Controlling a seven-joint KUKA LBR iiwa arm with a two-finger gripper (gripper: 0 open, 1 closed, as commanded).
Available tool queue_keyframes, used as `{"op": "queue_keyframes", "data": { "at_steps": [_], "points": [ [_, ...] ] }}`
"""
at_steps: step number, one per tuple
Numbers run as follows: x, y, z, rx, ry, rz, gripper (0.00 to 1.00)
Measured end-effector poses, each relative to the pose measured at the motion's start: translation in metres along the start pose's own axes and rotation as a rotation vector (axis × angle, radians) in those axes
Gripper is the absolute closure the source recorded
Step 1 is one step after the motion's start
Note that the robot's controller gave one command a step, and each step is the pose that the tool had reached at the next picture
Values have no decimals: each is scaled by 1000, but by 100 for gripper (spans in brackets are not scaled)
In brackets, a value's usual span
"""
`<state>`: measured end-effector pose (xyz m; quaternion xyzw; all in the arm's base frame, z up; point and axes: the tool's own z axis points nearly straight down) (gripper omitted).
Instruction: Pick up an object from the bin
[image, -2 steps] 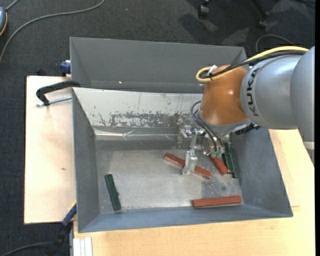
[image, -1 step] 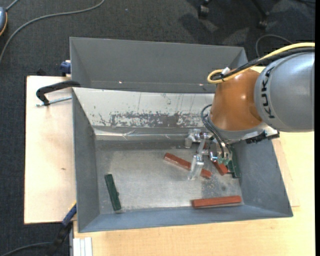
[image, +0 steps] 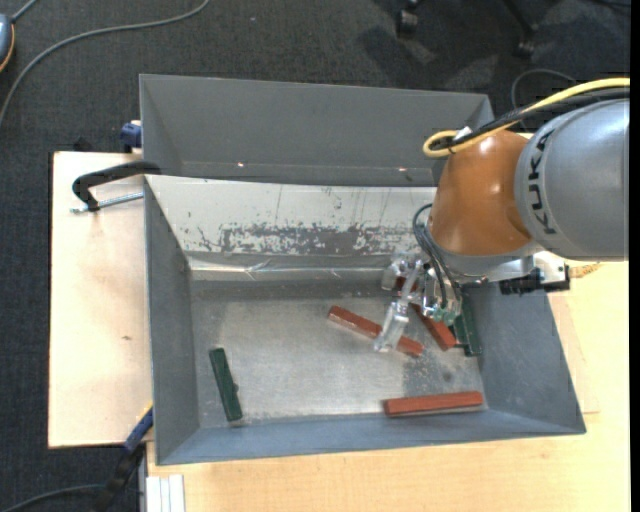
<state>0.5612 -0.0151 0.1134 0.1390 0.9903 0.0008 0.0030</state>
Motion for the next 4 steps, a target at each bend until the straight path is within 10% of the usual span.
{"op": "queue_keyframes", "data": {
  "at_steps": [1, 2, 3, 4],
  "points": [
    [30, 36, 44, 1, 11, 181, 0],
    [11, 12, 43, 1, 1, 207, 0],
    [12, 13, 43, 1, 2, 205, 100],
    [10, 14, 0, -1, -2, 204, 100]
  ]
}}
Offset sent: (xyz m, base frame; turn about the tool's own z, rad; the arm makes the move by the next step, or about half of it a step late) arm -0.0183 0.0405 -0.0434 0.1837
